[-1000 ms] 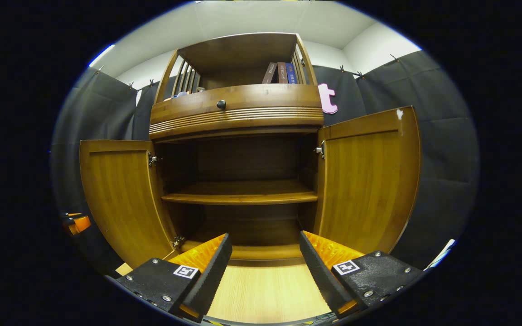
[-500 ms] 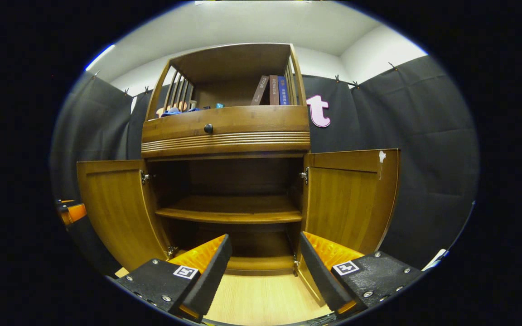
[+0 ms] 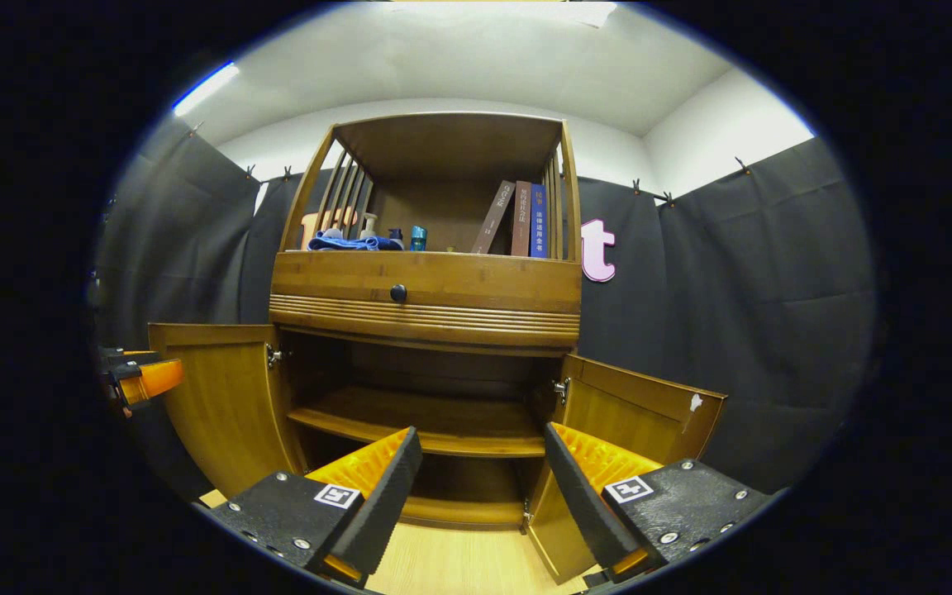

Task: Open the right door of the double-door shoe cabinet with the right hand, and open the left door with the left hand.

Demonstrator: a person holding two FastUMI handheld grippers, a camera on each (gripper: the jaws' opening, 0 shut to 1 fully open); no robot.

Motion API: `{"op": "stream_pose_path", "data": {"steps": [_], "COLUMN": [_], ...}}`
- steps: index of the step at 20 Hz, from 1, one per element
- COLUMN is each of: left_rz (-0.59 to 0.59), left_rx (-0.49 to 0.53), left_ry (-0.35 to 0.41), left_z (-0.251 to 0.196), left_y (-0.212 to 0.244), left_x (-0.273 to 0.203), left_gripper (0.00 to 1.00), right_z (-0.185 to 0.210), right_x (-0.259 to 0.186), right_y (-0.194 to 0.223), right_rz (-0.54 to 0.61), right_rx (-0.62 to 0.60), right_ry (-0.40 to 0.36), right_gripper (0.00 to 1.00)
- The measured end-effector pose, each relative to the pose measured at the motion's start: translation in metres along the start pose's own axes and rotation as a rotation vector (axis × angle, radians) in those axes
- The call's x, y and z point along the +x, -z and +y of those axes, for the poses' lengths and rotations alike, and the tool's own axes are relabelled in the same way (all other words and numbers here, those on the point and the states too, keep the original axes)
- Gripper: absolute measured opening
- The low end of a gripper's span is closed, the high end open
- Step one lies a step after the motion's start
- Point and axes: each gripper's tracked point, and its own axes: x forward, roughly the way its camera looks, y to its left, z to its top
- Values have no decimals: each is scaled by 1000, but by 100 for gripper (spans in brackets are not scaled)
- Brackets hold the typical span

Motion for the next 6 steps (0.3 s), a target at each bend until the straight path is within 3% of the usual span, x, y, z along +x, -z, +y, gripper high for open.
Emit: {"op": "stream_pose_path", "data": {"steps": [6], "left_rz": [-24], "left_rx": [-2], "left_ry": [-4], "left_z": [0], "left_y": [-15], "left_x": [6], "left_gripper": [95], "right_z": [-6], "right_x": [-3], "right_y": [7], "right_rz": [17], "right_rx": [16], "right_ry": [24], "right_gripper": [93]}}
